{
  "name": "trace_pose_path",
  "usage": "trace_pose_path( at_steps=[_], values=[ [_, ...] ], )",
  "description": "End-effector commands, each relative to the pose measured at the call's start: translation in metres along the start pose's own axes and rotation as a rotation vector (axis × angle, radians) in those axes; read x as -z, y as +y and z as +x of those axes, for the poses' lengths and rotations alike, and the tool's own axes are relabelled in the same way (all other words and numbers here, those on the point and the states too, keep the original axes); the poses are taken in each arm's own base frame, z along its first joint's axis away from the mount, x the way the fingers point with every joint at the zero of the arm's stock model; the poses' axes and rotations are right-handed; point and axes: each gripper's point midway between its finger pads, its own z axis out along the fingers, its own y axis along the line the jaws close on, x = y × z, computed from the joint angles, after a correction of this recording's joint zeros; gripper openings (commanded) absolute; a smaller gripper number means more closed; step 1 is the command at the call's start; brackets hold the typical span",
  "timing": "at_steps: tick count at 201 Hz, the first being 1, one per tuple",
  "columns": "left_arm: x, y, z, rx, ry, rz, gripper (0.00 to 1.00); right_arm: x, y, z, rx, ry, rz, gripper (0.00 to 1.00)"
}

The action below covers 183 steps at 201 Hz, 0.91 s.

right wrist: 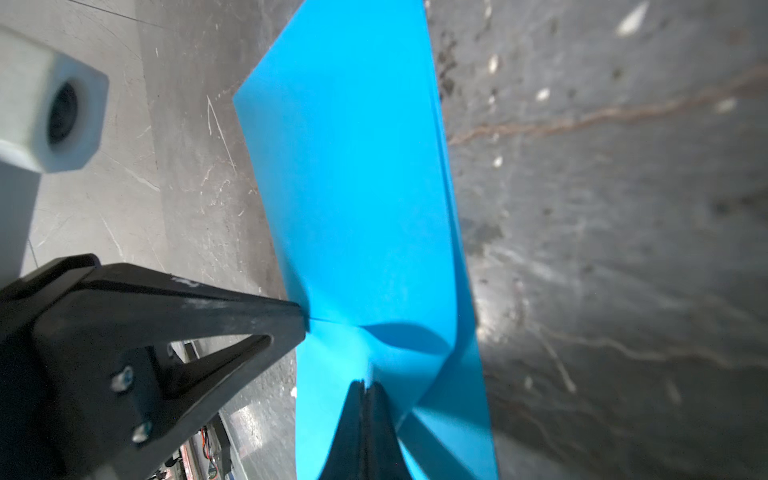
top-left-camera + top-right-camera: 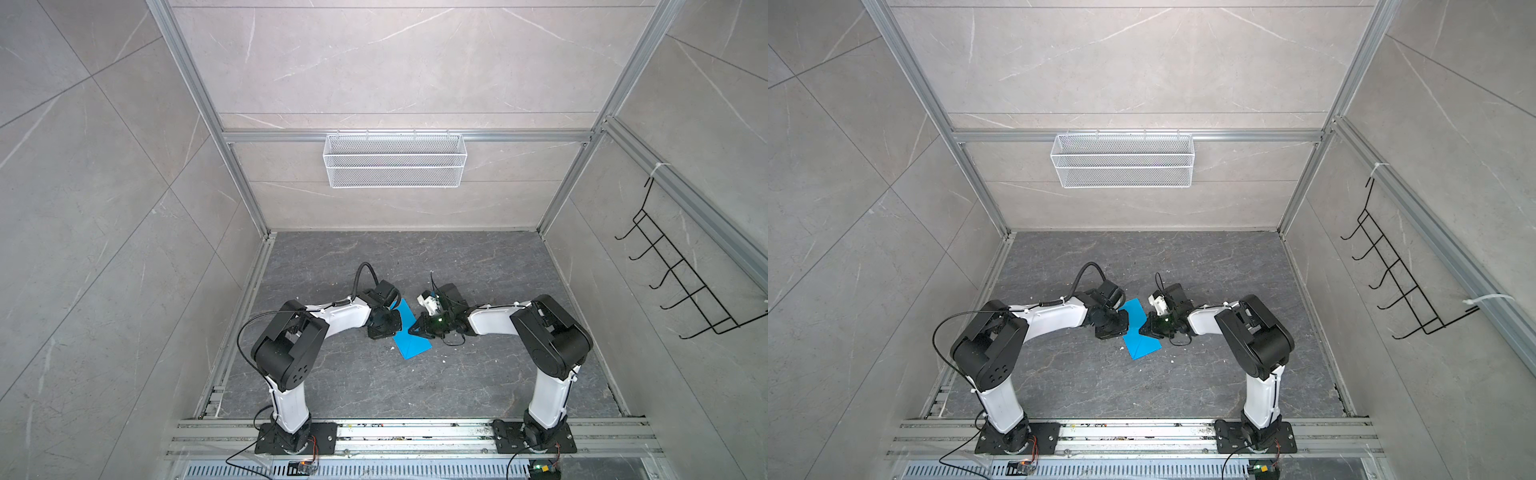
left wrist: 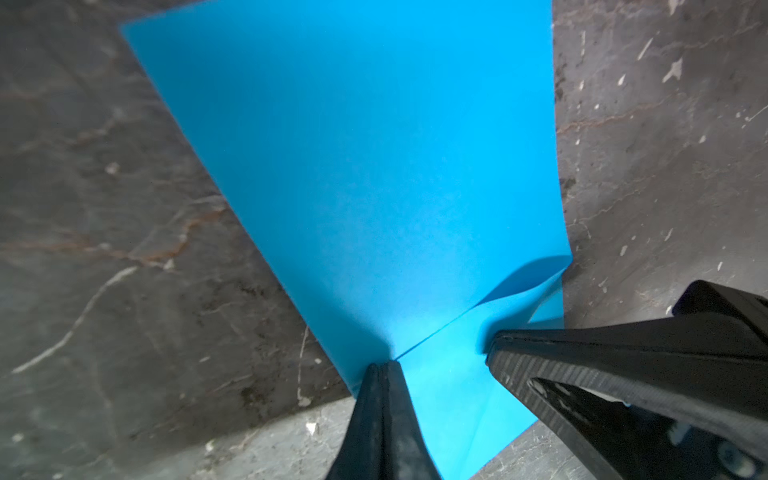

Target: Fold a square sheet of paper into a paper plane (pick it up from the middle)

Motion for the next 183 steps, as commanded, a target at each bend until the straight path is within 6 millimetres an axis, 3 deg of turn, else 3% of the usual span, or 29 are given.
trace_pose_path(
  at_steps=[1, 53, 81, 105, 140, 183],
  values=[
    [-0.007, 0.035, 0.016, -0.007, 0.061, -0.152, 0.00, -0.004, -0.012, 0.001, -0.033, 0.002, 0.042, 0.02],
    [0.025, -0.004, -0.012, -0.030, -0.038, -0.043, 0.00, -0.007, -0.045, 0.018, -0.111, 0.021, 0.158, 0.02],
    [0.045, -0.028, -0.016, -0.002, -0.107, 0.046, 0.14, -0.007, -0.056, 0.024, -0.155, 0.026, 0.194, 0.01],
    [0.049, -0.043, -0.002, 0.039, -0.135, 0.113, 0.24, -0.009, -0.063, 0.029, -0.192, 0.035, 0.215, 0.01],
    [0.043, -0.061, 0.029, 0.054, -0.118, 0.169, 0.27, -0.011, -0.074, 0.035, -0.235, 0.047, 0.249, 0.01],
    [0.021, -0.056, 0.057, 0.053, -0.050, 0.132, 0.25, -0.012, -0.083, 0.040, -0.266, 0.055, 0.281, 0.01]
  ],
)
